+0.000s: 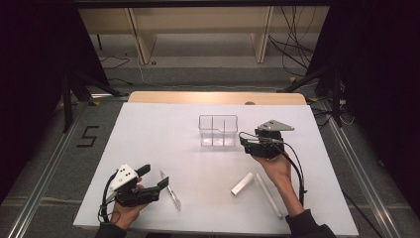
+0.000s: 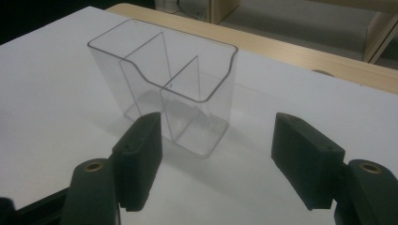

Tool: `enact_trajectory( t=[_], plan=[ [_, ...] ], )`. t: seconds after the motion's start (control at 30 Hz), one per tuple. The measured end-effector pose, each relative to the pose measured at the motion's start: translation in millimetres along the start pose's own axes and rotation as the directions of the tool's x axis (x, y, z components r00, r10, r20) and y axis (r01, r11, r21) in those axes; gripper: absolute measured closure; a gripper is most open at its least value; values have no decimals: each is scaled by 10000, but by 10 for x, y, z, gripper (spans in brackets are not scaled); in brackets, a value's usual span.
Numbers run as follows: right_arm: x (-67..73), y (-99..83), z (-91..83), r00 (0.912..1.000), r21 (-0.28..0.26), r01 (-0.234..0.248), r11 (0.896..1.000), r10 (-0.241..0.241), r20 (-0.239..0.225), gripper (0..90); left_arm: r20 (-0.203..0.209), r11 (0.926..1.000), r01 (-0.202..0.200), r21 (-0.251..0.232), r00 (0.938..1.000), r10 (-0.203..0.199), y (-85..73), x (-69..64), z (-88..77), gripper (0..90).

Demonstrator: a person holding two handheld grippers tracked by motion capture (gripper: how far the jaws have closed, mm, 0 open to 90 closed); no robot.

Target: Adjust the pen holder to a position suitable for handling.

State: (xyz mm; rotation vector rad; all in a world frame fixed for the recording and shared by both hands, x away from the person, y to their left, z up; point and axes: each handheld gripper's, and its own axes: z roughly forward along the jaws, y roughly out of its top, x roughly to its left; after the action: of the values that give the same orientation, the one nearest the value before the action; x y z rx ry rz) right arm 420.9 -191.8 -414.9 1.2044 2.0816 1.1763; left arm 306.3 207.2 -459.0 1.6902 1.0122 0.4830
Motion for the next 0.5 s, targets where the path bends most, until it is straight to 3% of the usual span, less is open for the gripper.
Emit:
enact_trajectory(
  t=[0.5],
  plan=[
    [289,24,-73,9977,-156,488,9987,-495,-462,295,-398,9997,233,73,9989,-230,11,12,-10,160]
  ],
)
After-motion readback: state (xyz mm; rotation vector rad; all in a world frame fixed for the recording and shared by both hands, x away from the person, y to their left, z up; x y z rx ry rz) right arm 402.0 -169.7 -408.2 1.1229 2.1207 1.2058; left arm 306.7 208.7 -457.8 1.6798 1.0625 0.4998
